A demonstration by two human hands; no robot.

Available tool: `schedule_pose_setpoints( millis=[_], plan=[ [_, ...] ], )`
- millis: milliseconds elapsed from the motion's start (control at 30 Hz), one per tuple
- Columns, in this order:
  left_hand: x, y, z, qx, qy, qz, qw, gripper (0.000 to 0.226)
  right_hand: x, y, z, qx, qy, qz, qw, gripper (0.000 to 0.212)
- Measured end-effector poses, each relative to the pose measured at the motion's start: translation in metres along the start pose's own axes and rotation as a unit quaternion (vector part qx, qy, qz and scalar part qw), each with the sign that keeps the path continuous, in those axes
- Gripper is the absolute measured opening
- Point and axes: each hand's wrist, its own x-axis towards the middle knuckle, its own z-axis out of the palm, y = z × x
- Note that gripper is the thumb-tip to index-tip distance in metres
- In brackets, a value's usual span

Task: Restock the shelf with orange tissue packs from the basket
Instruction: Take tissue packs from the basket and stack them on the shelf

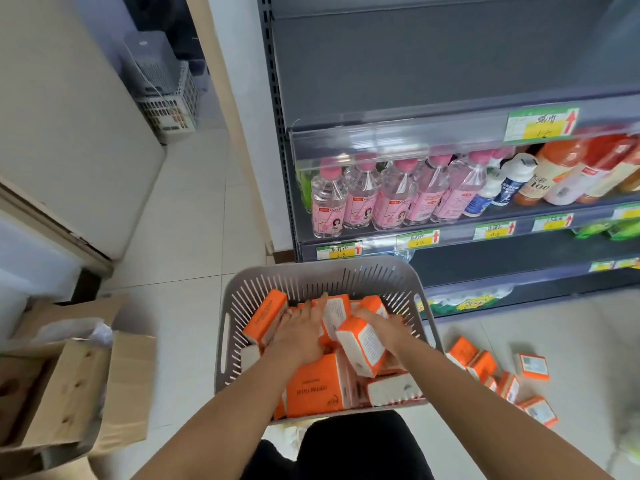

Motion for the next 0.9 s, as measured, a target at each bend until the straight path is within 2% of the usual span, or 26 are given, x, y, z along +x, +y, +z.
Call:
schedule_pose_setpoints(
  millis=[67,133,233,333,433,567,633,700,800,900],
  plan=[
    [0.009,0.014,0.001,-0.015,-0.014,-0.032,0.999,0.106,-0.003,-0.001,-0.001,0.113,-0.120,0.035,0.986,0.075],
    [0.017,0.022,0.003,0.007,-0.022,-0.044,0.999,0.107,-0.004,-0.001,-0.003,0.155,-0.141,0.038,0.977,0.058],
    [0.024,0.023,0.004,0.028,0.002,-0.034,0.999,0.103,-0.007,0.001,-0.001,0.147,-0.129,0.035,0.980,0.057],
    [0.026,0.019,0.000,-0.019,0.044,-0.010,0.999,0.105,-0.009,0.003,-0.003,0.139,-0.123,0.039,0.982,0.053],
    [0.021,0.010,-0.018,-0.113,0.053,0.011,0.992,0.118,-0.014,-0.001,-0.009,0.245,-0.173,0.067,0.952,0.052],
    [0.009,-0.012,-0.054,-0.234,0.053,0.043,0.970,0.106,-0.016,-0.006,-0.015,0.293,-0.232,0.023,0.927,0.063],
    [-0.002,-0.027,-0.073,-0.315,0.039,0.037,0.947,0.099,-0.020,-0.008,-0.022,0.305,-0.282,0.002,0.909,0.059],
    [-0.016,-0.043,-0.089,-0.412,0.001,0.040,0.910,0.093,-0.022,-0.011,-0.029,0.323,-0.296,-0.001,0.899,0.056],
    [-0.041,-0.058,-0.111,-0.498,-0.057,0.056,0.863,0.097,-0.028,-0.022,-0.028,0.334,-0.308,-0.026,0.890,0.052],
    [-0.063,-0.067,-0.126,-0.576,-0.080,0.092,0.808,0.097,-0.045,-0.037,-0.021,0.325,-0.355,-0.065,0.874,0.053]
  ],
)
